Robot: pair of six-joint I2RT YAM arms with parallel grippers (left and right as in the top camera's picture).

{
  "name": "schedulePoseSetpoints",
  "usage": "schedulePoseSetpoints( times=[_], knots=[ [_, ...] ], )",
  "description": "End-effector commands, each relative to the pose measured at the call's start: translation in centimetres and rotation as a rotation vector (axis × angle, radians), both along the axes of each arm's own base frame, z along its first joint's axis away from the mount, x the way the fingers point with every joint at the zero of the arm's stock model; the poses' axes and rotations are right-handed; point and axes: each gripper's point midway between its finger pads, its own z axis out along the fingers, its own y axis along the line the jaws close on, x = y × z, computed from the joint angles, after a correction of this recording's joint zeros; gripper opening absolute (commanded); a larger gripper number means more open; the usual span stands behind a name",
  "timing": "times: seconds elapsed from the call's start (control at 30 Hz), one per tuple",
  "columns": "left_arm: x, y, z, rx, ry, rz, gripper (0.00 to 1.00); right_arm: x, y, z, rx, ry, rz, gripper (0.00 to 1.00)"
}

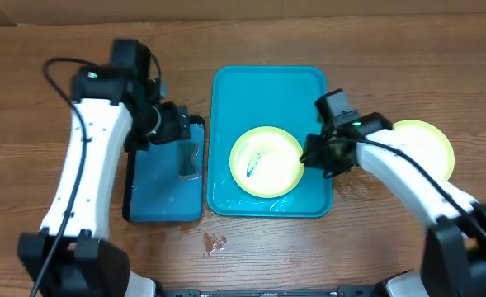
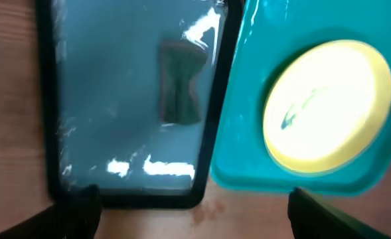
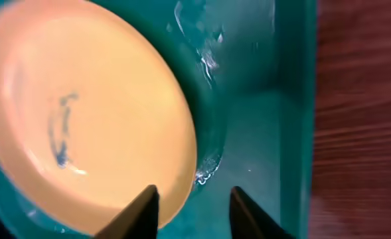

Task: Clean dirty plates on tray and stack at the side
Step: 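Pick up the sponge from the water tray with the left gripper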

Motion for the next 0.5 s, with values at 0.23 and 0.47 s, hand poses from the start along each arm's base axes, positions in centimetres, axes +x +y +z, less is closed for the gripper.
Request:
schedulePoseSetpoints(
  times=[0.23, 0.47],
  knots=[
    [-0.2, -0.8, -9.6, 0.015, 0.133, -0.025, 0.39, 0.2, -1.8, 6.7, 0.040, -0.152, -0.016, 0.47],
    [1.0, -0.4, -15.5, 0.073, 0.197, -0.032, 0.26, 0.1, -2.1, 6.4, 0.019, -0.145, -0.022, 0.51]
  ],
)
